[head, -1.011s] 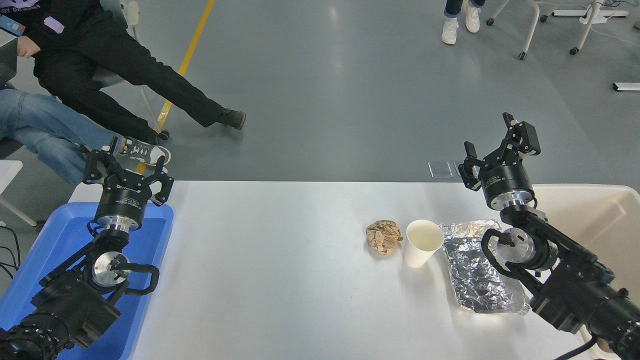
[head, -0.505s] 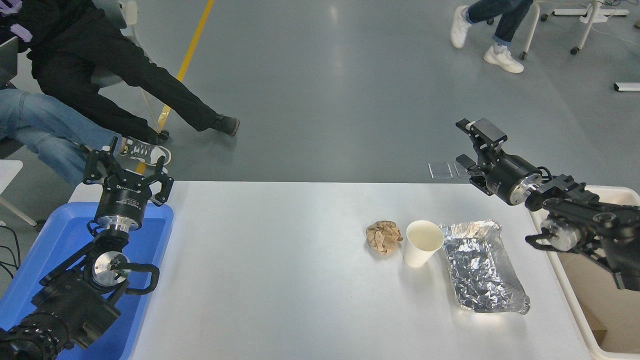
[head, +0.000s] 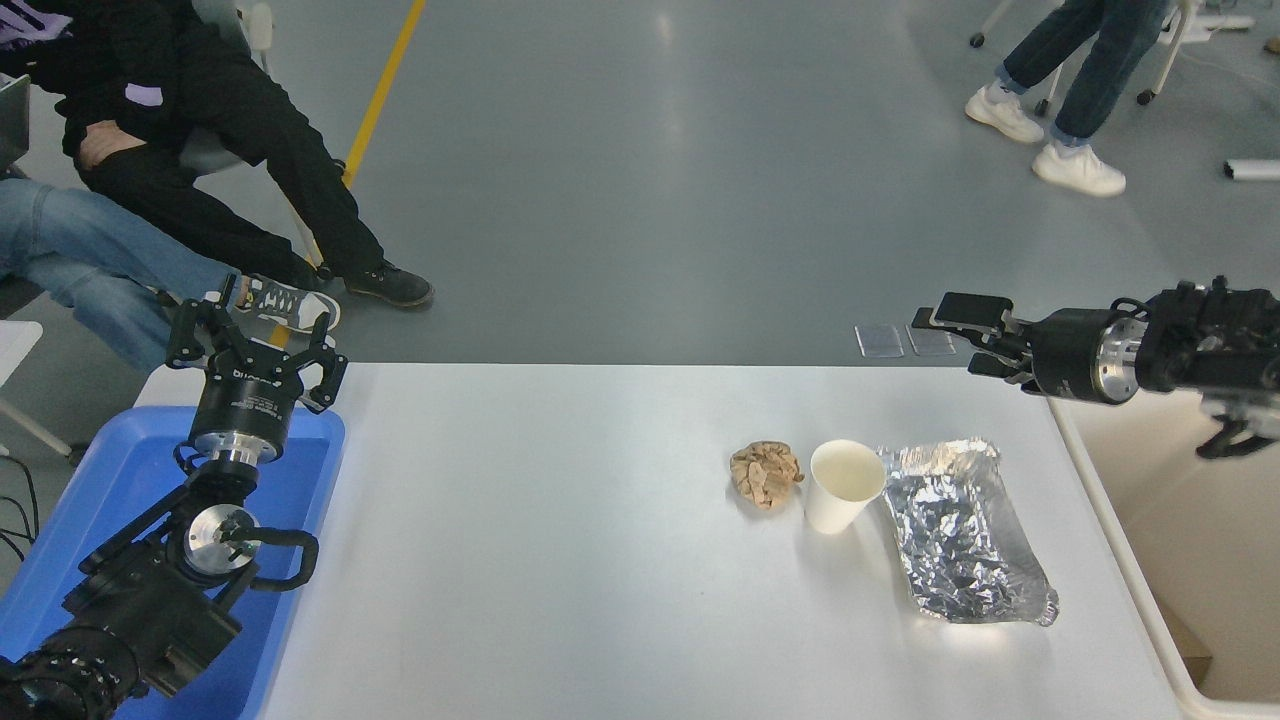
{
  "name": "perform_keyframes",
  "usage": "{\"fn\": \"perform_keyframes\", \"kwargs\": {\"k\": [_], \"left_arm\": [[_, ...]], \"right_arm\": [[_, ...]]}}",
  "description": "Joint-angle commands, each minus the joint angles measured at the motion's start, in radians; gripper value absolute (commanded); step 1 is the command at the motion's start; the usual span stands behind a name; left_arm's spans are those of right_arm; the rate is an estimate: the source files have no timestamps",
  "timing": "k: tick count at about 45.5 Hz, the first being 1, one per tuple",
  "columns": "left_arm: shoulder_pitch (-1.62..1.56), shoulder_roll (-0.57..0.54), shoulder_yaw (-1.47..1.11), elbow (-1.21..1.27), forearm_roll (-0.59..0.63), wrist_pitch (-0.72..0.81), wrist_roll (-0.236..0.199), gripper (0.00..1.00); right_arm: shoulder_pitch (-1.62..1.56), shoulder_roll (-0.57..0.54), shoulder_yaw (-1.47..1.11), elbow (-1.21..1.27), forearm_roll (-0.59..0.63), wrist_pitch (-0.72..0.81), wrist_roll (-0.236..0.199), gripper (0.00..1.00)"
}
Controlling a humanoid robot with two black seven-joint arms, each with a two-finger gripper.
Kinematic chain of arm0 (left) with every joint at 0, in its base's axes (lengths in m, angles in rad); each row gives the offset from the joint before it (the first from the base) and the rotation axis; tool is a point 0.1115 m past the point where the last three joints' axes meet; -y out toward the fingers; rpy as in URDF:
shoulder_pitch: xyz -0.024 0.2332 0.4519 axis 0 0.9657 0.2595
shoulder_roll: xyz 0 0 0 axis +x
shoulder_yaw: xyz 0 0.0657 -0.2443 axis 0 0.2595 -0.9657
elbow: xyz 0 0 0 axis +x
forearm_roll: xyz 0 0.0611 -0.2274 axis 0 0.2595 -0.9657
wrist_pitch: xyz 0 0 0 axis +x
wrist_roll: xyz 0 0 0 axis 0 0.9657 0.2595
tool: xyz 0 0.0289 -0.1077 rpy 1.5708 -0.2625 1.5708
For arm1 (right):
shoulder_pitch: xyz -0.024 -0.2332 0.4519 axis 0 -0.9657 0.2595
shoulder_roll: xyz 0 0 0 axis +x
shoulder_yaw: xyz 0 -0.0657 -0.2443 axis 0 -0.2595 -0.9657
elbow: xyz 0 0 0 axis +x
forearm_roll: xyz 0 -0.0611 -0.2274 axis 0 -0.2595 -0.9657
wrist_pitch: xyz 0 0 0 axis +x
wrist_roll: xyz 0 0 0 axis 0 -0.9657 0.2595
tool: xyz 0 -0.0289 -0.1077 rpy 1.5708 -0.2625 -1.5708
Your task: Pick up paper cup place in dustbin
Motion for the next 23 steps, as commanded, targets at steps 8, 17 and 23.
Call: {"fn": "perform_keyframes", "kwargs": {"k": [8, 17, 23], "left_arm": [[0.000, -0.001, 0.000, 0.000, 0.000, 0.000, -0.002, 0.99], [0.000, -0.001, 0.000, 0.000, 0.000, 0.000, 0.000, 0.99], [0.000, -0.001, 0.002, 0.000, -0.002, 0.000, -0.002, 0.99]], "right_arm": [[0.379, 0.202, -0.137, 0.113, 0.004, 0.455, -0.003, 1.00], [0.534, 0.270, -0.117, 0.145, -0.005, 0.455, -0.107, 0.99], [0.597, 0.270, -0.034, 0.191, 0.009, 0.455, -0.377, 0.99]]}}
